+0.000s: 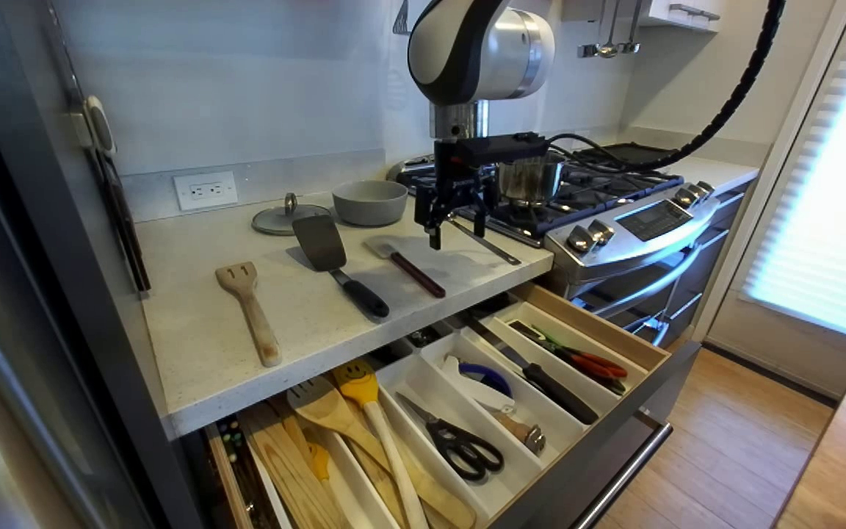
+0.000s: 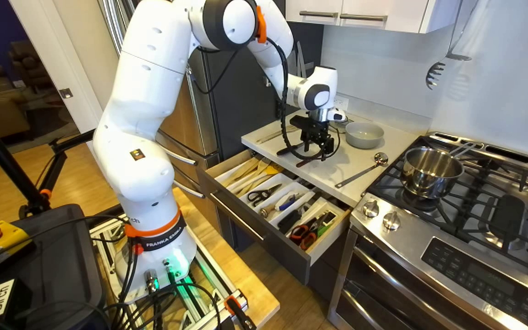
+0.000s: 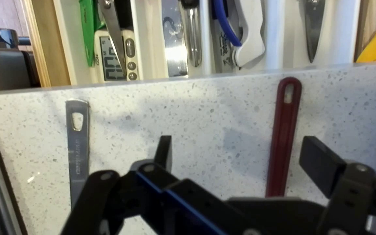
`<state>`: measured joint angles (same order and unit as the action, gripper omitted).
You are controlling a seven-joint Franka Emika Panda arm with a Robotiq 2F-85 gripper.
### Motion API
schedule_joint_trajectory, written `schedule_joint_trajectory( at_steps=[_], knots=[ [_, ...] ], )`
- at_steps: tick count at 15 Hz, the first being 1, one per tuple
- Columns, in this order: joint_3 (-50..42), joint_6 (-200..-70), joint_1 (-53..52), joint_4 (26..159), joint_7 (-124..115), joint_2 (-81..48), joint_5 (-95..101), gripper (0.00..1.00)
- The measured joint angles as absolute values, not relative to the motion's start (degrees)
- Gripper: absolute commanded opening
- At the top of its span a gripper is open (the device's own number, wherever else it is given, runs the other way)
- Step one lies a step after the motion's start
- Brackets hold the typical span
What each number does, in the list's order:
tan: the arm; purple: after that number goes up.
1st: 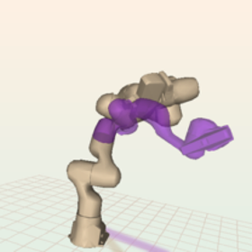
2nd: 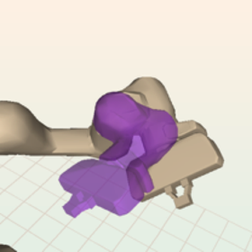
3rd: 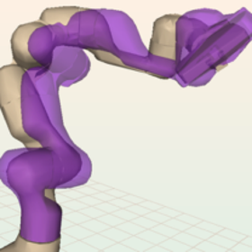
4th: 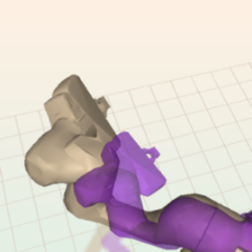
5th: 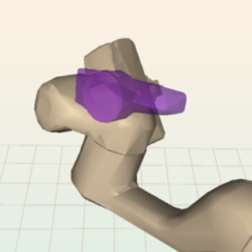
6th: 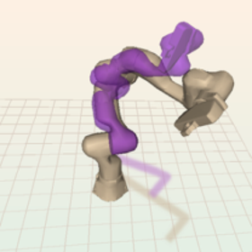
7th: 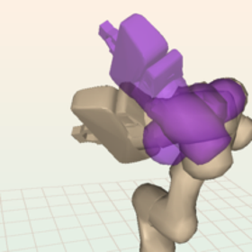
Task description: Put the silicone spatula in the drawer
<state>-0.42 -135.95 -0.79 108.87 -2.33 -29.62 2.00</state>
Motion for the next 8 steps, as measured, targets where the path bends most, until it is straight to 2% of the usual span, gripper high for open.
schedule_joint_trajectory(
  at_steps=[6,8],
  knots=[
    [1.7,-142.9,-1.0,106.9,-1.7,-33.3,1.6,1.0],
    [2.4,-143.0,-1.4,105.3,-1.4,-35.0,1.6,0.92]
  ],
)
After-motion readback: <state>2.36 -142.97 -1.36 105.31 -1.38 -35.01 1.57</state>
